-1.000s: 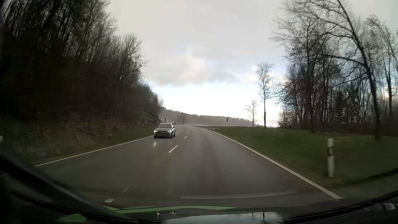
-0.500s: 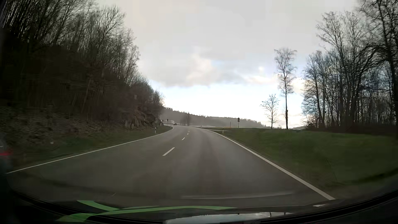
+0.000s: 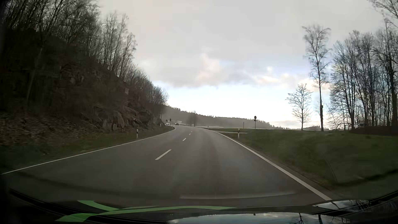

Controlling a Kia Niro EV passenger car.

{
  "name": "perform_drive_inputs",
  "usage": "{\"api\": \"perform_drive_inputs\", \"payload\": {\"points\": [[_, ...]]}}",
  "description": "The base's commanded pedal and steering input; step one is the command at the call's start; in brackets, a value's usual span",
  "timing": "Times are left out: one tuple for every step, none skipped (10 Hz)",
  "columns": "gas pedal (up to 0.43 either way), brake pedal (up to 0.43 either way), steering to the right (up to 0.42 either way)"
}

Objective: Follow the waypoints while adhering to traffic rules and regulations

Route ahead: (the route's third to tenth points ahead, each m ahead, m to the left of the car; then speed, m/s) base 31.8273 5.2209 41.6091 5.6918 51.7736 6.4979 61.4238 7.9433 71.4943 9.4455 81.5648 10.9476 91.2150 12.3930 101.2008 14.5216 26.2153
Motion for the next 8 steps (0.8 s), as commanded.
{"api": "perform_drive_inputs", "payload": {"points": [[0.169, 0.000, -0.018], [0.169, 0.000, -0.016], [0.169, 0.000, -0.014], [0.157, 0.000, -0.014], [0.157, 0.000, -0.014], [0.150, 0.000, -0.014], [0.150, 0.000, -0.014], [0.150, 0.000, -0.014]]}}
